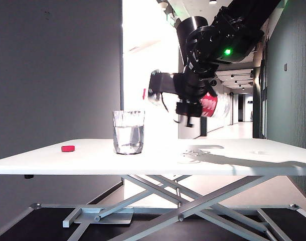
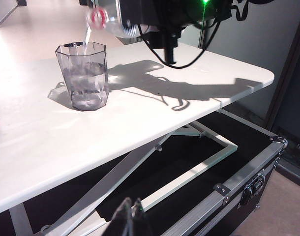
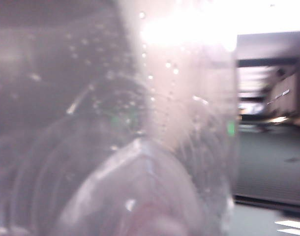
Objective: Pick up the mineral water bottle on the table and pour water into the mug until it's half full.
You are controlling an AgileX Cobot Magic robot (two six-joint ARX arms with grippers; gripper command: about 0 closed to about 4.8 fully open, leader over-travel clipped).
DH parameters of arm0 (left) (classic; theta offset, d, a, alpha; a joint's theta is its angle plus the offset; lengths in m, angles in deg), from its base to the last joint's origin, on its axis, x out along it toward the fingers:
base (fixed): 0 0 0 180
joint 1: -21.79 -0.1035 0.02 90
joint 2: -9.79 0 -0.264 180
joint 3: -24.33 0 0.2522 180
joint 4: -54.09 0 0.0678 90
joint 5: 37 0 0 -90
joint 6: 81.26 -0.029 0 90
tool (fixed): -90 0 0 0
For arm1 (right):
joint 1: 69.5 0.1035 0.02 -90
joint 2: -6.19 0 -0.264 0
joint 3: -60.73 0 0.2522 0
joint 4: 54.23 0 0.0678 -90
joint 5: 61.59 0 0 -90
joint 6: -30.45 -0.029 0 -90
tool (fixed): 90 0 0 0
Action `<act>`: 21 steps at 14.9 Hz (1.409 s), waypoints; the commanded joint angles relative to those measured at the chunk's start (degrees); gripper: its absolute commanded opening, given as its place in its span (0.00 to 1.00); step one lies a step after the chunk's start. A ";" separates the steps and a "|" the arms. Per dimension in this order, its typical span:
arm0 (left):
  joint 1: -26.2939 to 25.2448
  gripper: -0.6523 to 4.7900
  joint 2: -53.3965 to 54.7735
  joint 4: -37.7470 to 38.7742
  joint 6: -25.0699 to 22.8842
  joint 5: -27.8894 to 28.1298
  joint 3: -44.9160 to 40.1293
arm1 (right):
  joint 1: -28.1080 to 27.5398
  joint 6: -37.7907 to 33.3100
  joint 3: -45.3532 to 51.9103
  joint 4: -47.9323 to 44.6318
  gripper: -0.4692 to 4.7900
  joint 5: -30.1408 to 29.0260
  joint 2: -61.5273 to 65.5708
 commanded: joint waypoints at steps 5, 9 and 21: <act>0.09 0.11 0.04 0.44 -0.17 -0.31 0.11 | 1.79 -35.71 -0.55 -2.19 0.51 -5.22 -0.96; 0.09 0.11 0.04 0.44 -0.17 -0.31 0.11 | 0.85 -45.27 -0.52 -3.13 0.51 -13.68 -0.96; 0.09 0.11 0.04 0.44 -0.44 -0.33 0.11 | -13.84 -58.01 -0.28 -12.68 0.48 -64.83 4.85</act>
